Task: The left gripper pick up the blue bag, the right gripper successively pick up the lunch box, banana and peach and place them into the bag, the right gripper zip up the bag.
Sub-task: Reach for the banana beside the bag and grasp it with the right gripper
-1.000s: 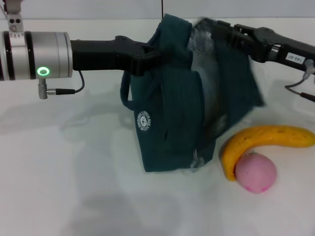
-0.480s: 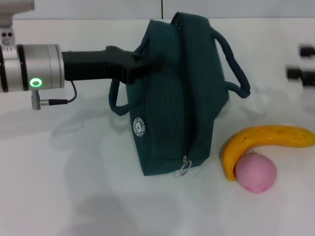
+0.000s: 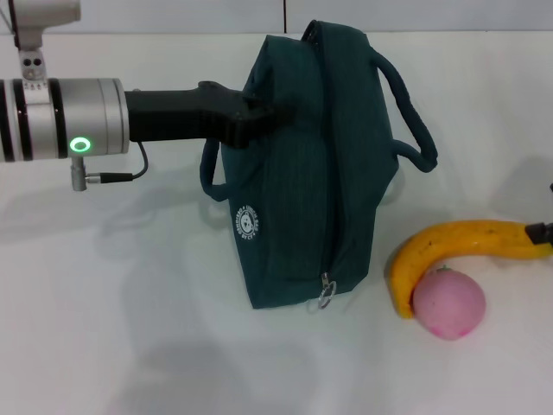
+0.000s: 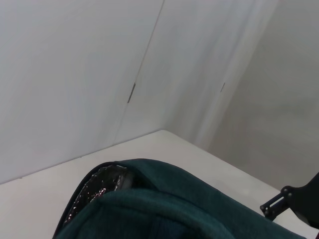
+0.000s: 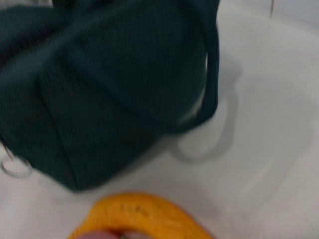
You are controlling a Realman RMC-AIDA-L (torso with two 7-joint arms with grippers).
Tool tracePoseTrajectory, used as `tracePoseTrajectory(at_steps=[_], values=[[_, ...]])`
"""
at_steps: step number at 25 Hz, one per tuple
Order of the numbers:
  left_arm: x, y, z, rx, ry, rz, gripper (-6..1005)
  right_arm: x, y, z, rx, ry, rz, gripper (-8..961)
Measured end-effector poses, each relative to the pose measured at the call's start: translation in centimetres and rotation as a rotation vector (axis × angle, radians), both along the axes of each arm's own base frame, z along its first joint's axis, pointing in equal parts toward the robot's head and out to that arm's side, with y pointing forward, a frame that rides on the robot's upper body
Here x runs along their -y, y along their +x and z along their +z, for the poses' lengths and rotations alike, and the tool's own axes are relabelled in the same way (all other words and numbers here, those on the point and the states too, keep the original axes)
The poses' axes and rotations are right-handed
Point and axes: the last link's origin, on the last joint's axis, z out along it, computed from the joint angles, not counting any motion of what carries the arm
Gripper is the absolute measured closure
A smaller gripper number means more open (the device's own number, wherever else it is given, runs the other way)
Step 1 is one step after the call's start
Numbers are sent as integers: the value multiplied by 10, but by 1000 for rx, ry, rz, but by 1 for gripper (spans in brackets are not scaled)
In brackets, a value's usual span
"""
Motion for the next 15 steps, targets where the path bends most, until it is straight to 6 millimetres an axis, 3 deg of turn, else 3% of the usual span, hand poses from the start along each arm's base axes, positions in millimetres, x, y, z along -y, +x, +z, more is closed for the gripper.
tracePoseTrajectory(at_steps=[7, 15], values=[[-3, 0, -2, -12, 20, -6, 964, -19, -19, -19, 155, -68, 12, 79], [-8, 3, -4, -11, 35, -1, 964, -36, -36, -53, 237, -161, 66, 87]])
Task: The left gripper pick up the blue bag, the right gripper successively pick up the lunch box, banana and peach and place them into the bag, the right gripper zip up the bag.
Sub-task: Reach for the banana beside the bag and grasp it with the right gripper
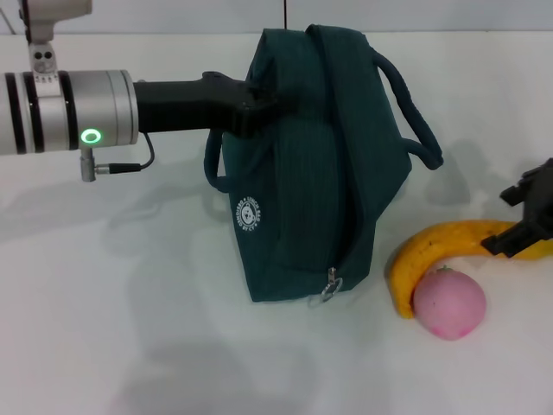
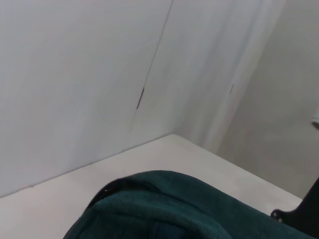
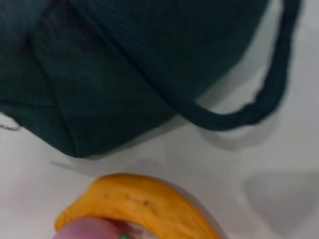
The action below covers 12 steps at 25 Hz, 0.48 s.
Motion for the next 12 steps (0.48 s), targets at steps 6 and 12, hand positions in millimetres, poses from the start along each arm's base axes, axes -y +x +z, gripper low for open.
tracePoseTrajectory(at_steps=[6, 12], values=[[-2, 1, -1, 1, 3, 4, 963, -2, -5, -15, 30, -41, 30, 105], [-4, 0, -1, -2, 13, 11, 963, -3, -7, -25, 64, -50, 61, 123]])
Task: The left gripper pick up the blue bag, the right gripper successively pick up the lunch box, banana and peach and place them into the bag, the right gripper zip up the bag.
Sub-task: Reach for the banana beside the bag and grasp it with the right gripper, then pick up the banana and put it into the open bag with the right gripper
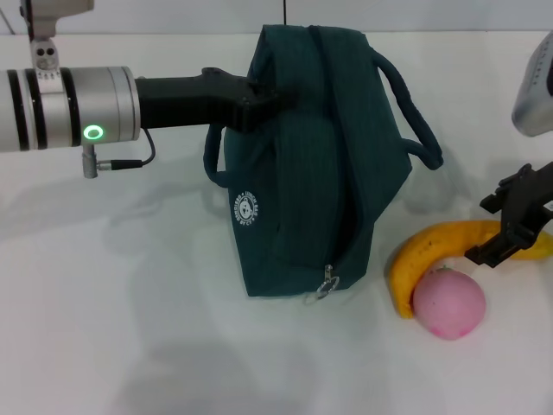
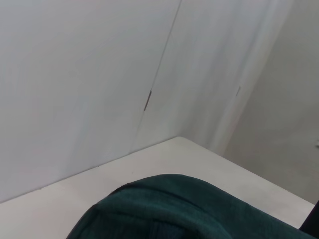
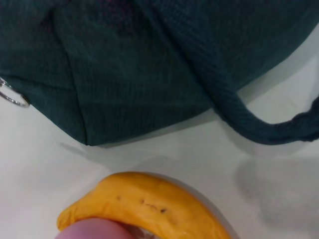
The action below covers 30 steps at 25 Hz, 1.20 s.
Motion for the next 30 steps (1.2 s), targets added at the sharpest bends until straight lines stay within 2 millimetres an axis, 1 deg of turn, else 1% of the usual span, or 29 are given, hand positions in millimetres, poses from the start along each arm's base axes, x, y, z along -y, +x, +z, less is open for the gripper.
tracePoseTrajectory(at_steps=[7, 14, 18, 20, 22, 26, 29, 30], values=[[-1, 0, 0, -1, 4, 3, 963, 1, 1, -7, 25, -4, 28, 144], [-1, -1, 0, -1, 5, 3, 963, 1, 1, -9, 22, -6, 28, 165], [-1, -1, 1, -2, 6, 5, 963, 2, 4, -6, 6, 16, 21, 298], [-1, -2, 1, -3, 6, 6, 963, 2, 7, -1, -8, 47, 14, 365], [-1, -2, 1, -4, 7, 6, 963, 2, 11, 7, -44, 91, -4, 538], [0, -4, 2, -1, 8, 11, 964, 4, 22, 31, -138, 194, -50, 537], [1, -3, 3, 12, 10, 12, 964, 8, 36, 54, -188, 289, -91, 537], [1, -3, 4, 20, 13, 10, 964, 8, 36, 54, -188, 289, -91, 537]])
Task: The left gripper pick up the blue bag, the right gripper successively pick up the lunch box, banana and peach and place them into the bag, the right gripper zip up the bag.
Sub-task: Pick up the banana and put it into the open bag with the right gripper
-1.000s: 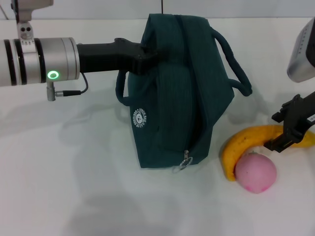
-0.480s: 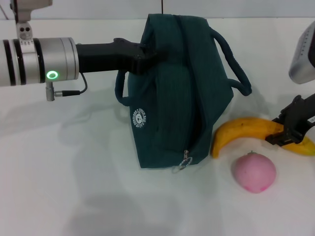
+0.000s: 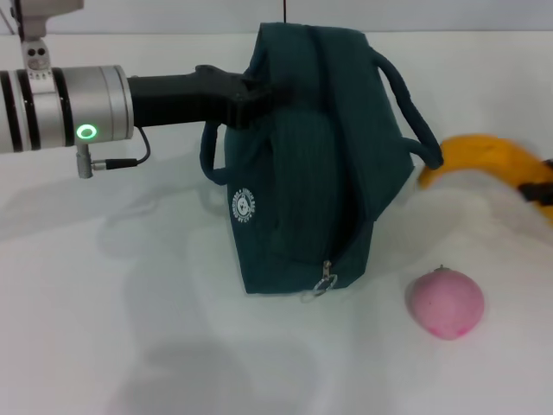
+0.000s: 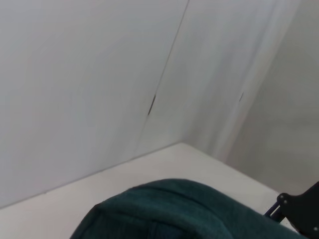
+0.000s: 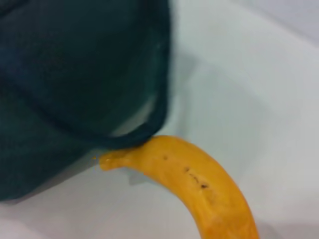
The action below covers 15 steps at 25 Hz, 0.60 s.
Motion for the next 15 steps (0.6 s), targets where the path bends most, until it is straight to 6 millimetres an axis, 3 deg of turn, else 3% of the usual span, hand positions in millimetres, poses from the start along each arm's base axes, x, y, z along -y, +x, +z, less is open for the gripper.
tracePoseTrajectory(at_steps=[3, 9, 15], values=[[0, 0, 4, 35, 18, 1, 964, 2, 15, 29, -107, 135, -62, 536], [4, 3, 7, 62, 15, -28, 964, 1, 22, 61, -316, 303, -56, 536], [6, 3, 6, 67, 18, -38, 964, -1, 24, 69, -356, 358, -51, 537]])
